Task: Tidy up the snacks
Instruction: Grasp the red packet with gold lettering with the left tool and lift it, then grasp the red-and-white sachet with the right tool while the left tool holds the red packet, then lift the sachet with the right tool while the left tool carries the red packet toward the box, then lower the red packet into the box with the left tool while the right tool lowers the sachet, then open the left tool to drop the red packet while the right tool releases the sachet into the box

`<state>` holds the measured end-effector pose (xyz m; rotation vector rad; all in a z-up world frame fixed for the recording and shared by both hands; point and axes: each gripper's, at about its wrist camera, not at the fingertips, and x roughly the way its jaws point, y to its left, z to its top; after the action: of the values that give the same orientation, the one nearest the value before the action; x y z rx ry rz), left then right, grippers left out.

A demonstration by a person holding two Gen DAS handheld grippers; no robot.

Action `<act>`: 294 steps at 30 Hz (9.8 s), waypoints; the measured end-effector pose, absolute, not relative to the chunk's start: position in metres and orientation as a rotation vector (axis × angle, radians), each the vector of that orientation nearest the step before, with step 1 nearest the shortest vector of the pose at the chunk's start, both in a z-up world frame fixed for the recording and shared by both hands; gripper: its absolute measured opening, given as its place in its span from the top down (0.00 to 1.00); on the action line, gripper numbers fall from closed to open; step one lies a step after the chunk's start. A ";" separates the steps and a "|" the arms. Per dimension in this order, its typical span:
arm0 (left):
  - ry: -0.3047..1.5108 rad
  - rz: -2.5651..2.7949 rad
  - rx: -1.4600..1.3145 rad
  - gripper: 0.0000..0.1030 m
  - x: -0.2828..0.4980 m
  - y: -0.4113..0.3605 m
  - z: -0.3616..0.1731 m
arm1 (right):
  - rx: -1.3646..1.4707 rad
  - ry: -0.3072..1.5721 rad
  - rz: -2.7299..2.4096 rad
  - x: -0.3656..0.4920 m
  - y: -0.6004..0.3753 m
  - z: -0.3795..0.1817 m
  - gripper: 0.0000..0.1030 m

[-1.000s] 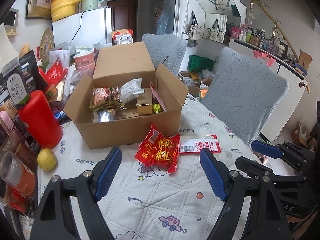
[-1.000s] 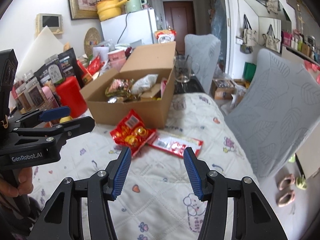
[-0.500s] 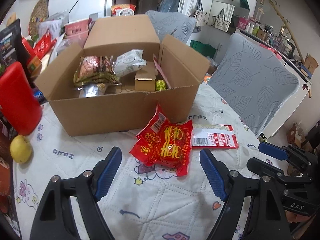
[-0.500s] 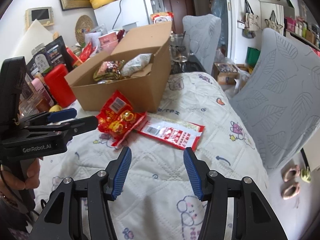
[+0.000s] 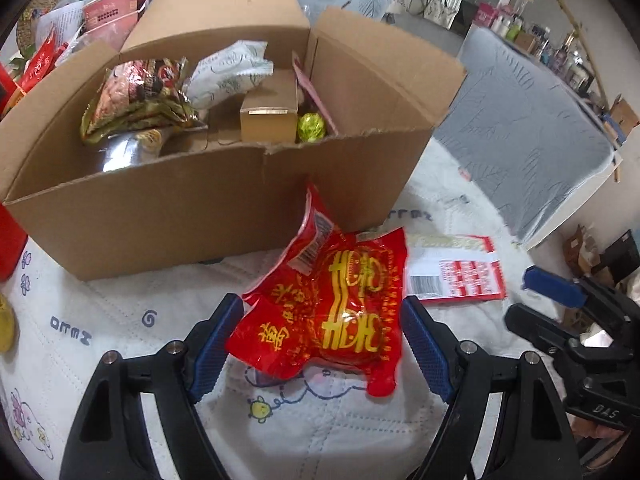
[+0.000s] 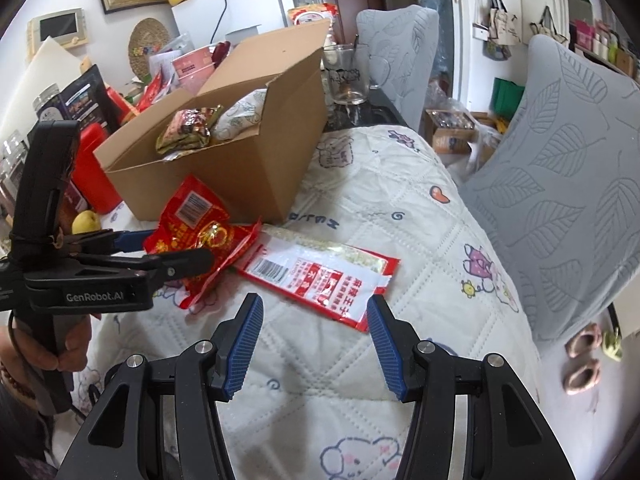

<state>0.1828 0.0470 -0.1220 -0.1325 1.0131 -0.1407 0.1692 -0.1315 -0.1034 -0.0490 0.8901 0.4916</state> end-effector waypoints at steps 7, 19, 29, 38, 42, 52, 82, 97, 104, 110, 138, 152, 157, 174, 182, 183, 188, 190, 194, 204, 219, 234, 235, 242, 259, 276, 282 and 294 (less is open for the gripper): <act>1.072 -0.149 -0.160 0.21 0.193 0.041 -0.134 | -0.039 0.909 0.486 0.175 -0.133 -0.109 0.48; 1.048 -0.121 -0.072 0.17 0.187 0.026 -0.139 | -0.059 0.920 0.484 0.179 -0.130 -0.113 0.48; 1.013 -0.150 -0.091 0.65 0.165 0.017 -0.127 | -0.139 0.907 0.516 0.198 -0.128 -0.111 0.32; 0.987 -0.069 -0.136 0.66 0.141 0.038 -0.106 | -0.235 0.917 0.667 0.220 -0.115 -0.117 0.16; 1.000 -0.037 -0.131 0.66 0.141 0.046 -0.108 | -0.290 0.930 0.732 0.228 -0.108 -0.121 0.16; 1.038 -0.023 -0.130 0.66 0.145 0.048 -0.120 | -0.423 0.964 0.843 0.237 -0.086 -0.138 0.13; 1.037 -0.088 -0.166 0.66 0.114 0.047 -0.121 | -0.335 1.028 0.714 0.182 -0.106 -0.125 0.52; 1.102 -0.109 -0.107 0.66 0.079 0.032 -0.135 | -0.339 1.066 0.660 0.117 -0.115 -0.123 0.48; 1.090 -0.178 -0.053 0.30 0.086 0.011 -0.141 | -0.369 1.071 0.643 0.118 -0.104 -0.135 0.30; 1.065 -0.147 -0.066 0.38 0.088 0.012 -0.142 | -0.367 1.047 0.631 0.119 -0.106 -0.137 0.30; 1.001 -0.087 -0.133 0.66 0.058 0.033 -0.114 | -0.137 0.953 0.631 0.088 -0.124 -0.118 0.57; 0.889 -0.057 -0.132 0.66 0.029 0.050 -0.074 | -0.101 0.888 0.713 0.062 -0.105 -0.094 0.57; 0.834 -0.041 -0.136 0.67 0.026 0.062 -0.055 | -0.102 0.835 0.725 0.063 -0.095 -0.073 0.57; 0.637 -0.006 -0.110 0.66 0.048 0.092 0.012 | -0.139 0.640 0.774 0.091 -0.064 -0.001 0.57; 0.563 -0.007 -0.101 0.66 0.072 0.102 0.039 | -0.140 0.576 0.778 0.116 -0.048 0.024 0.57; 0.556 -0.005 -0.103 0.66 0.076 0.105 0.042 | -0.139 0.570 0.780 0.120 -0.047 0.026 0.57; 0.525 0.010 -0.096 0.66 0.094 0.113 0.056 | -0.141 0.553 0.774 0.141 -0.037 0.037 0.57; 0.516 0.016 -0.092 0.66 0.103 0.116 0.060 | -0.142 0.546 0.772 0.150 -0.034 0.041 0.57; 0.493 0.023 -0.087 0.66 0.124 0.123 0.069 | -0.151 0.529 0.768 0.167 -0.028 0.048 0.57; 0.478 0.025 -0.095 0.66 0.179 0.138 0.069 | -0.144 0.500 0.744 0.221 -0.010 0.056 0.57; 0.515 0.070 -0.105 0.66 0.257 0.167 0.042 | -0.101 0.527 0.703 0.296 0.024 0.042 0.57; 0.658 0.094 -0.096 0.66 0.297 0.177 -0.001 | -0.120 0.672 0.640 0.337 0.044 -0.002 0.57; 0.667 0.103 -0.087 0.66 0.300 0.178 -0.003 | -0.117 0.683 0.637 0.339 0.044 -0.005 0.57; 0.718 0.123 -0.048 0.66 0.310 0.178 -0.018 | -0.110 0.760 0.608 0.351 0.044 -0.021 0.57; 0.892 0.148 -0.031 0.66 0.333 0.173 -0.056 | -0.244 0.866 0.535 0.356 0.062 -0.053 0.56; 0.980 0.160 -0.009 0.61 0.351 0.165 -0.073 | -0.275 0.911 0.483 0.361 0.063 -0.064 0.53; 0.959 0.166 0.005 0.35 0.352 0.158 -0.071 | -0.257 0.892 0.474 0.355 0.051 -0.055 0.53; 0.877 0.179 -0.007 0.25 0.335 0.157 -0.045 | -0.215 0.882 0.470 0.353 0.037 -0.039 0.44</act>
<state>0.3354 0.1568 -0.0452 -0.0068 0.8767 0.1790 0.3527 0.0370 -0.0388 -0.2151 0.8817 0.4701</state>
